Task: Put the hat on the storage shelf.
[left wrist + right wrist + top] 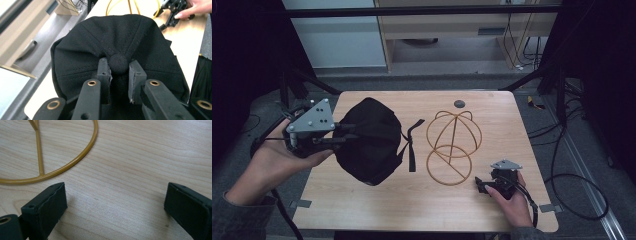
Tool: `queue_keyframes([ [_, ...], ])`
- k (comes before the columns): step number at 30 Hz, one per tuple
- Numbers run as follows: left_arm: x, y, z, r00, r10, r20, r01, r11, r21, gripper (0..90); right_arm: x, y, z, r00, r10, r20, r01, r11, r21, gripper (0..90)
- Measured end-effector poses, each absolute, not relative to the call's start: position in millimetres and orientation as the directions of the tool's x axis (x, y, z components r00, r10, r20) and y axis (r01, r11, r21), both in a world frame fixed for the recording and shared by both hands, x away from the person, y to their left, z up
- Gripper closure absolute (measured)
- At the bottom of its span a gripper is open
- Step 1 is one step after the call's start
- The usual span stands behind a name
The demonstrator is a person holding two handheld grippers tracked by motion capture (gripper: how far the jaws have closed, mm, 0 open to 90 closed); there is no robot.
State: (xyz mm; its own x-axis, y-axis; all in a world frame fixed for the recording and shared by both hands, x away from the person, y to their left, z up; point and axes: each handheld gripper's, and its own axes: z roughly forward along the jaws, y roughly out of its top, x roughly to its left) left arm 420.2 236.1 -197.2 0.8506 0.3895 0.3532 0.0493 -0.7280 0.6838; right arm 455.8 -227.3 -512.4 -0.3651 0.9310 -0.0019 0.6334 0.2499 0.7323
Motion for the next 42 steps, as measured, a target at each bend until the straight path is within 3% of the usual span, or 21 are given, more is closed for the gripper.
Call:
queue_keyframes([
  [15,424,208,-161,0.832,0.376,0.407,-0.009,-0.725,0.689,74.9,456,-227,-512,-0.365,0.931,-0.002,0.633,0.250,0.732,4.6],
  [42,443,130,-153,0.864,0.299,0.405,-0.074,-0.720,0.690,74.9,456,-227,-512,-0.364,0.931,0.003,0.636,0.246,0.731,4.5],
])
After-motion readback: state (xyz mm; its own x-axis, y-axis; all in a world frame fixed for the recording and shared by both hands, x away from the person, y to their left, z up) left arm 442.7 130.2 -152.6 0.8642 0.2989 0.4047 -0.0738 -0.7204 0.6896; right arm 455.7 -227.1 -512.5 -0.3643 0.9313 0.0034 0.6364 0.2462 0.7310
